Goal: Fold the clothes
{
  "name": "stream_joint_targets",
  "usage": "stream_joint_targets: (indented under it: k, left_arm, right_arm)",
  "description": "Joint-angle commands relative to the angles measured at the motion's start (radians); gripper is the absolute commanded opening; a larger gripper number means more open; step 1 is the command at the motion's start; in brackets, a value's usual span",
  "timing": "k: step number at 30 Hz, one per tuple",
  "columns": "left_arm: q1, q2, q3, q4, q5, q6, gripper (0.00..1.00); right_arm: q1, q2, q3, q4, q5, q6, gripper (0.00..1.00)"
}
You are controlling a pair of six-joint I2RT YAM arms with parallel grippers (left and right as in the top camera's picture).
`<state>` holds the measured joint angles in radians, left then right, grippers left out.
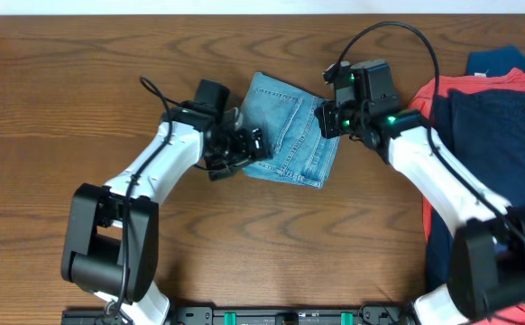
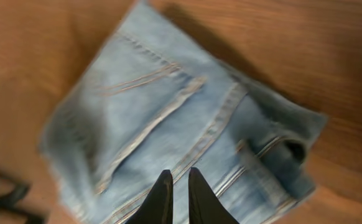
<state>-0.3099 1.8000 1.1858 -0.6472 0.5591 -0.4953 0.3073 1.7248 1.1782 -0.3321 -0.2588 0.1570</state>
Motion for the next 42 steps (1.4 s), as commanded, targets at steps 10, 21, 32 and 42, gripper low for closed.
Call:
stream_joint_targets:
  k: [10, 21, 32, 42]
  left_arm:
    - [-0.099, 0.007, -0.064, 0.153, -0.089, -0.345, 0.98]
    - [-0.104, 0.010, -0.395, 0.713, -0.100, -0.718, 0.98]
    - [-0.105, 0.038, -0.539, 1.077, -0.213, -0.889, 0.98]
    - [-0.107, 0.150, -0.539, 1.119, -0.190, -0.754, 0.68]
  right_arm:
    - [-0.064, 0.300, -0.001, 0.034, 0.011, 0.075, 0.06]
    - [-0.072, 0.333, -0.001, 0.033, 0.008, 0.074, 0.06]
    - [-0.072, 0.333, -0.001, 0.029, 0.006, 0.074, 0.05]
    - [-0.060, 0.333, -0.001, -0.006, -0.093, 0.063, 0.02]
